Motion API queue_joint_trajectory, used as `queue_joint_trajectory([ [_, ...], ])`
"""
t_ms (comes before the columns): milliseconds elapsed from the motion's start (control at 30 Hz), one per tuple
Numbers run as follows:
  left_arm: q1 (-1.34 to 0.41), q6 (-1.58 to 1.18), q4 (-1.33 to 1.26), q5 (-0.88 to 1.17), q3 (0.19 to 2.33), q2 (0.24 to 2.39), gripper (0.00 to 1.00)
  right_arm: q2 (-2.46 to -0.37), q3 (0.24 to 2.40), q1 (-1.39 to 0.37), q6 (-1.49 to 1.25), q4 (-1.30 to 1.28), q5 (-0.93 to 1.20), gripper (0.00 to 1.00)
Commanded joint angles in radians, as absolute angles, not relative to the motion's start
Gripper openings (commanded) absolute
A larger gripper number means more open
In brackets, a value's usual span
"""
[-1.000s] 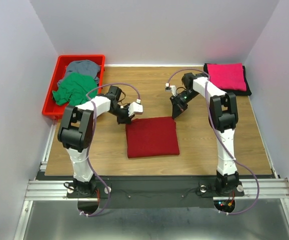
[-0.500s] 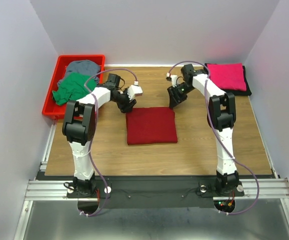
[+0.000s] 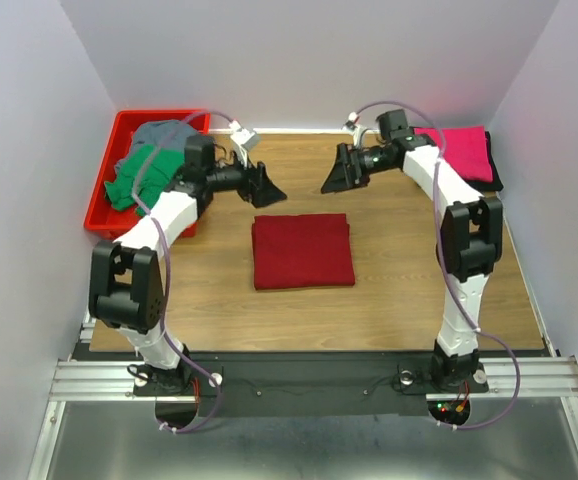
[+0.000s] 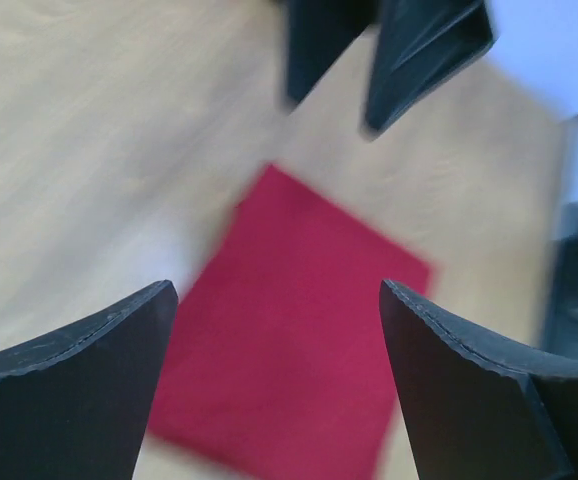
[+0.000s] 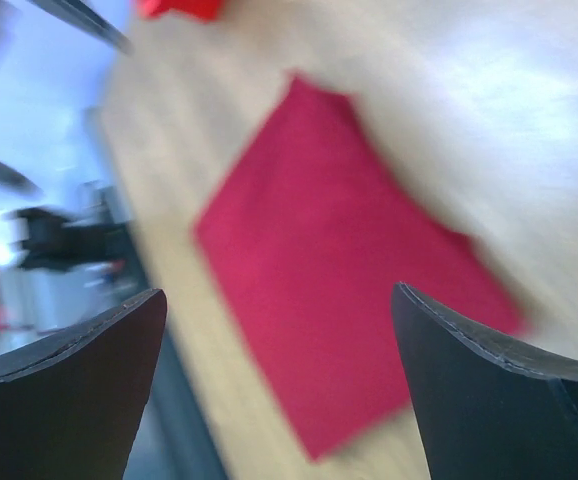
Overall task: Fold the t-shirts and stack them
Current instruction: Fold the tshirt
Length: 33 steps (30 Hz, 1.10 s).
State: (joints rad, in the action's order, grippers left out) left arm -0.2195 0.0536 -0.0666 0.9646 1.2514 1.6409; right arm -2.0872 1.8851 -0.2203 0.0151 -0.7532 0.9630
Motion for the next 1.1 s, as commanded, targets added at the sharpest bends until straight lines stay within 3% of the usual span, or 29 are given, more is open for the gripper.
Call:
queue_joint_trajectory([
  [0,-0.270,-0.447,-0.475,1.069,1.112,1.702,0.95,-2.140,1.775,-0.276,-0.194,-0.608,1.144,0.98],
  [300,-0.247,-0.577,-0.609,1.035,1.092,1.972,0.95,-2.310,1.721,-0.265,-0.292,-0.469,1.132,0.87],
  [567,-0.157,-0.411,-0.459,1.011,1.091,2.036,0.95,-2.323,1.655,-0.195,-0.172,-0.472,1.058,0.85],
  [733,-0.147,-0.273,-0.295,1.083,1.118,1.880,0.95,-2.169,1.625,-0.183,-0.172,-0.479,1.121,0.87],
  [900,-0.210,-0.342,-0.307,1.138,1.002,1.677,0.95,-1.972,1.427,-0.230,-0.218,-0.477,1.167,0.88],
  [1067,-0.299,-0.435,-0.419,1.140,0.876,1.657,0.95,-1.934,1.287,-0.299,-0.225,-0.450,1.158,0.87],
])
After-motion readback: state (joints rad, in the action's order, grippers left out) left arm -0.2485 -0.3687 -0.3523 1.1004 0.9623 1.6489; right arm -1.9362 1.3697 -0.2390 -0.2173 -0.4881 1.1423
